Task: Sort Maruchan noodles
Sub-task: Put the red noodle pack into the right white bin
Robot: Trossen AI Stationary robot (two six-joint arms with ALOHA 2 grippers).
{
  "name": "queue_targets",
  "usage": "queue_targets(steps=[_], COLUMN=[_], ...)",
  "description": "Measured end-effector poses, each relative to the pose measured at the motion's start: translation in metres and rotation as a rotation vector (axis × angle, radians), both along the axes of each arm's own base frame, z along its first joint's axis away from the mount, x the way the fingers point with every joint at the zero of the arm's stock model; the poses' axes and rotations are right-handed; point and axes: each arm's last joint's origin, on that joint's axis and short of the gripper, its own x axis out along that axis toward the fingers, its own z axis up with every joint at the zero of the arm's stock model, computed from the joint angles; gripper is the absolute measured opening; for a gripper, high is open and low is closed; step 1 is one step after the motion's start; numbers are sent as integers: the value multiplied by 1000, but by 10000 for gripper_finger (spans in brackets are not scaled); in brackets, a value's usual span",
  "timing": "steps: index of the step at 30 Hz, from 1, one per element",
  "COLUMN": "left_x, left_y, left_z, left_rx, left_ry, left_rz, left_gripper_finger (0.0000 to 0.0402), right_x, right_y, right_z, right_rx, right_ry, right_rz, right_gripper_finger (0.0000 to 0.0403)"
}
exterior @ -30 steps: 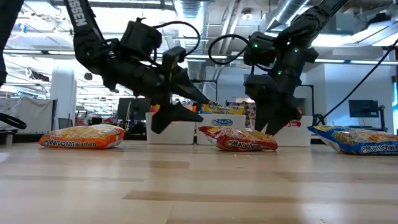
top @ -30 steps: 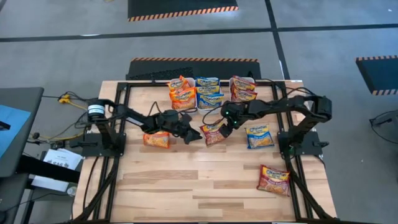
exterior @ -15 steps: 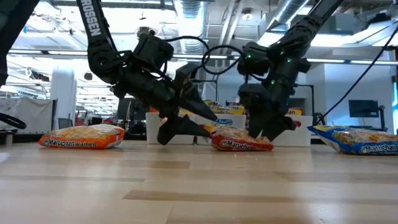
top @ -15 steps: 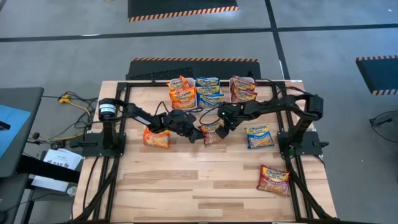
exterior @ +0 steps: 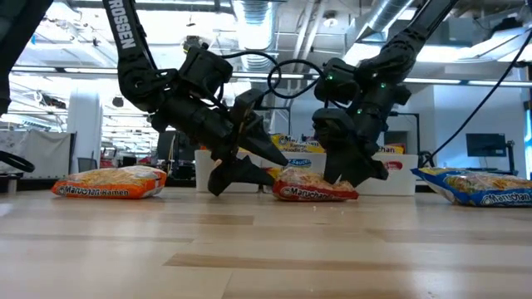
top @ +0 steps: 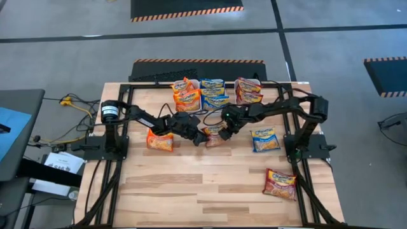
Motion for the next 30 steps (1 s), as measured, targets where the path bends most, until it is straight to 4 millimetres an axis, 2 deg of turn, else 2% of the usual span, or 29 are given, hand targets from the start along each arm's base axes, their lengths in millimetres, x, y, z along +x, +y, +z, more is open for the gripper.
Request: queue_targets(steps=[3,9,15,20,23,30], left_x=[0,0,0,0,-1,-8], left_y=[0,0,-2,-4,-5,-3], left_z=[0,0,2,13,22,57], left_rx=[0,-1,-8,-22,-27,48], left_ry=[0,-4,-19,-72,-97,-186], left_rz=[0,-5,-82,-156,-189,-210], left_gripper_finger=[196,196,196,196,196,196], right_x=[3,7,8,5,-1,-24], right_y=[4,12,18,23,27,40], right_z=[-2,0,0,6,17,62], right_rx=[13,23,23,2,-49,-209], right_ry=[-15,-51,-46,-34,-7,-12], right_rz=[21,69,84,104,98,57], right_gripper_finger=[149,20,14,7,7,7])
